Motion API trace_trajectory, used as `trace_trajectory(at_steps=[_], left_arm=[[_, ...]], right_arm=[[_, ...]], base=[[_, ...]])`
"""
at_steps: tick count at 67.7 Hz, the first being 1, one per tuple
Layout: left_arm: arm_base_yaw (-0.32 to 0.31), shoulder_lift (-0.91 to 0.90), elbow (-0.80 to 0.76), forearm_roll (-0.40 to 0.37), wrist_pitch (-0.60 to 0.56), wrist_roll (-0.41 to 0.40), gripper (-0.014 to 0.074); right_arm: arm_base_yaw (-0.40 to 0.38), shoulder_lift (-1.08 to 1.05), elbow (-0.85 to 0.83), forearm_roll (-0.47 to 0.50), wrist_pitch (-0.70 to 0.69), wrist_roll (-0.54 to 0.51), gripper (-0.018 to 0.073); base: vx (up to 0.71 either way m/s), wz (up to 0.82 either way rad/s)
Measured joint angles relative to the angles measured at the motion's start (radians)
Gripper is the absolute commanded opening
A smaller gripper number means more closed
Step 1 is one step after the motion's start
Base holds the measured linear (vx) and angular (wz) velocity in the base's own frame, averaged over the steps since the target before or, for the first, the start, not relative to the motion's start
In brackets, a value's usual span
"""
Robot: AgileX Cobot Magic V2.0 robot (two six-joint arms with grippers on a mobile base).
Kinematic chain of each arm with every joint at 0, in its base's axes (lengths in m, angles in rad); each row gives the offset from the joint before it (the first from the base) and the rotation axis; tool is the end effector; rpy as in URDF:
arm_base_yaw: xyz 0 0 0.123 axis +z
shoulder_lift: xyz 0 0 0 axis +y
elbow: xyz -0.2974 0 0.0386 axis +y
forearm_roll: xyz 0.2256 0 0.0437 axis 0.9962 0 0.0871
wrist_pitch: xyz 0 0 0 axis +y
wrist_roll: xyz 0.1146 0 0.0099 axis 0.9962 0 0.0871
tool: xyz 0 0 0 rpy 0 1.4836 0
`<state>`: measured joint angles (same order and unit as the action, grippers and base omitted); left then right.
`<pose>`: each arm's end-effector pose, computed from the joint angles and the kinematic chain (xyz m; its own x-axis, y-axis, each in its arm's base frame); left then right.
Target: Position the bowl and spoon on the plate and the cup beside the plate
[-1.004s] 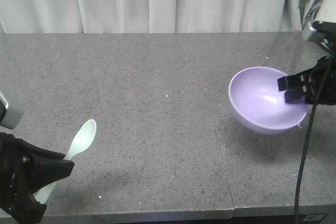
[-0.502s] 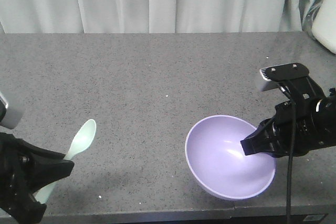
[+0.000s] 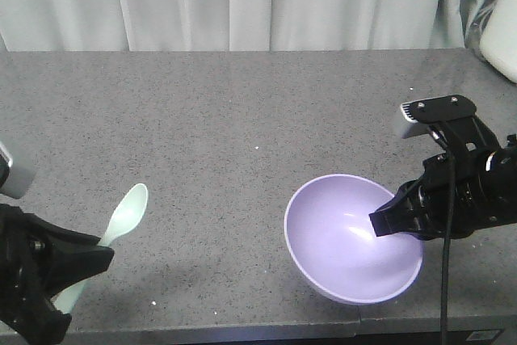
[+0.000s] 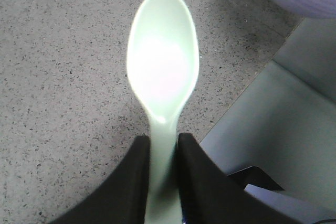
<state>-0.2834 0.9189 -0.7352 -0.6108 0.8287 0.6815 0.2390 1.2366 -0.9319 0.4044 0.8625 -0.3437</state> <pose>0.1310 -0.0888 0.3079 -0.5601 0.3871 -0.7324 0.6810 0.7186 -0.1409 0.2084 0.0862 0.2960 -0.8079 -0.2677 -0.5250 -0.4327 0.8742 0.2202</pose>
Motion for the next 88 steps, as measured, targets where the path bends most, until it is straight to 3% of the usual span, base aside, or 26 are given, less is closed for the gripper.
trace_trajectory(at_steps=[88], left_arm=[[0.0, 0.0, 0.0, 0.0, 0.0, 0.0, 0.002]], right_arm=[[0.0, 0.0, 0.0, 0.002, 0.001, 0.001, -0.0003]], base=[[-0.02, -0.08]])
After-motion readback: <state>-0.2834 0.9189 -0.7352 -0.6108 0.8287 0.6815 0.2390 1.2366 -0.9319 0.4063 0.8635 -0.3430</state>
